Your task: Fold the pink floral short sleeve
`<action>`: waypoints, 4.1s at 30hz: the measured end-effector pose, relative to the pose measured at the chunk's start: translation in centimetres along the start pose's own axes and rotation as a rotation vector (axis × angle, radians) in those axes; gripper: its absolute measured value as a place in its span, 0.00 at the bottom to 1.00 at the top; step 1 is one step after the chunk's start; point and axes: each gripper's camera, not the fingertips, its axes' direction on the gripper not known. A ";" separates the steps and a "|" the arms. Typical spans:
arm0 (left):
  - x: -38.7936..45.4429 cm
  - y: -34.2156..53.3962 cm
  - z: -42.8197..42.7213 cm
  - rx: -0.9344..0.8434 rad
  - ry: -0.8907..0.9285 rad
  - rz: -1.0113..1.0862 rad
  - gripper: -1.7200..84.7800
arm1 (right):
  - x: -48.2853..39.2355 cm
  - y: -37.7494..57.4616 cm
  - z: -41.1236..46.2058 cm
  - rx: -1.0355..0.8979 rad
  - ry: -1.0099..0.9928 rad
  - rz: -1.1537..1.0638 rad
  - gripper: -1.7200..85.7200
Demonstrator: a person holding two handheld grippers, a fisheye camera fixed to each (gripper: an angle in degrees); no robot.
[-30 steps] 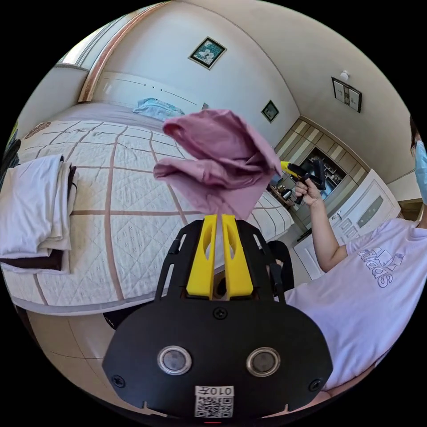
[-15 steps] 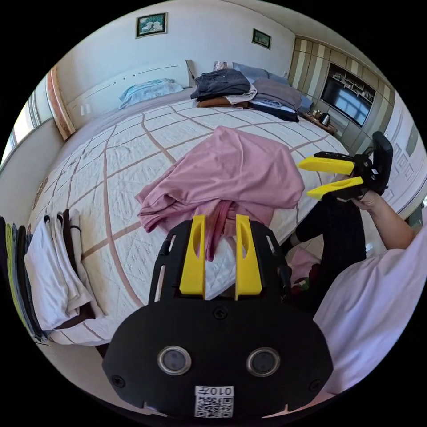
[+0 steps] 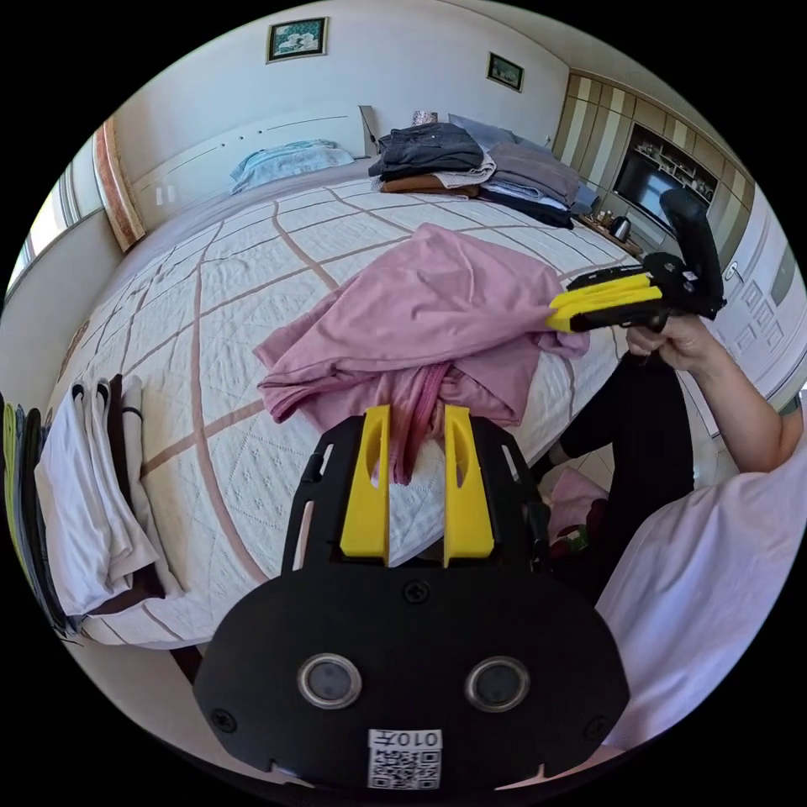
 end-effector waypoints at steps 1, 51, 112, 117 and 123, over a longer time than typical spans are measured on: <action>-0.1 -0.1 0.3 -0.007 0.008 -0.005 0.14 | 2.3 -0.1 -1.5 0.055 0.012 0.110 0.06; 7.9 -6.2 -3.3 -0.071 0.057 0.238 0.14 | -1.7 8.8 -12.9 0.567 0.263 0.098 0.06; -3.2 0.6 -7.1 0.108 0.002 -0.044 0.13 | 11.8 18.8 3.6 0.134 0.124 0.179 0.15; 2.6 2.7 -3.2 0.015 -0.158 0.273 0.15 | 9.8 17.5 4.4 0.143 0.146 -0.008 0.14; 6.4 2.9 2.2 -0.042 -0.209 0.492 0.17 | 11.1 15.3 6.4 0.052 0.161 -0.090 0.12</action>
